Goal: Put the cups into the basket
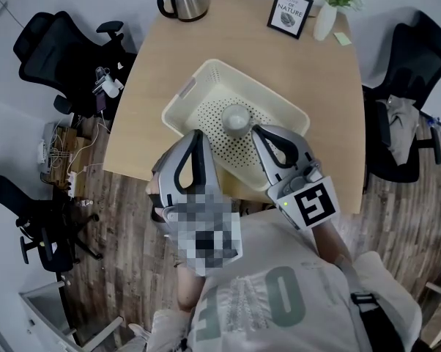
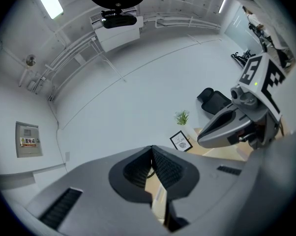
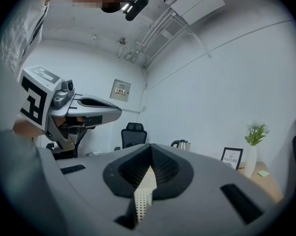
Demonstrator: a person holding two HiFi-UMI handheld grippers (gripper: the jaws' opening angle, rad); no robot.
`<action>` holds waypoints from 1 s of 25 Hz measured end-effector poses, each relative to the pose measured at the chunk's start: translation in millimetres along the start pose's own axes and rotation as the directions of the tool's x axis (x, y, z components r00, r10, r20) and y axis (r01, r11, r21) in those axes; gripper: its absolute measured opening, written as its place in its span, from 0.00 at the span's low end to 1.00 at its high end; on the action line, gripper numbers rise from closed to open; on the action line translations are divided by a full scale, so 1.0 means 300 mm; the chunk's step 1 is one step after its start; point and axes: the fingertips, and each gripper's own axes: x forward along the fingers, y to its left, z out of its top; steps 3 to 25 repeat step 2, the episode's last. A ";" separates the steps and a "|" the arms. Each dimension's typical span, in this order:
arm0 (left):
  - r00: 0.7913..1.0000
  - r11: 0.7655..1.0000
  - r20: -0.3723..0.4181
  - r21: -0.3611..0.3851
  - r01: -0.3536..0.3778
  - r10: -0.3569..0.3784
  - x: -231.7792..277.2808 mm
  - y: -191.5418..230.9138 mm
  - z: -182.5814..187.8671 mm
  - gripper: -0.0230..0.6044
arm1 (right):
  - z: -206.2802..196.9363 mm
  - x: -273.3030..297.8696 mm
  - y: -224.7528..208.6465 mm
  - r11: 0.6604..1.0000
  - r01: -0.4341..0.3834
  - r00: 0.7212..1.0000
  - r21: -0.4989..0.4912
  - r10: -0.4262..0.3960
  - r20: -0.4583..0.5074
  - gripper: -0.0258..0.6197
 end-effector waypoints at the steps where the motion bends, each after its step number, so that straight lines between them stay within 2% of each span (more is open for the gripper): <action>1: 1.000 1.000 0.006 -0.005 0.000 0.000 0.001 -0.003 0.001 0.05 | -0.003 -0.003 -0.001 1.000 -0.001 1.000 0.000 0.001 -0.003 0.04; 25: 1.000 1.000 0.012 -0.011 -0.001 0.001 0.002 -0.006 0.002 0.05 | -0.006 -0.006 -0.002 1.000 -0.001 1.000 0.001 0.001 -0.006 0.04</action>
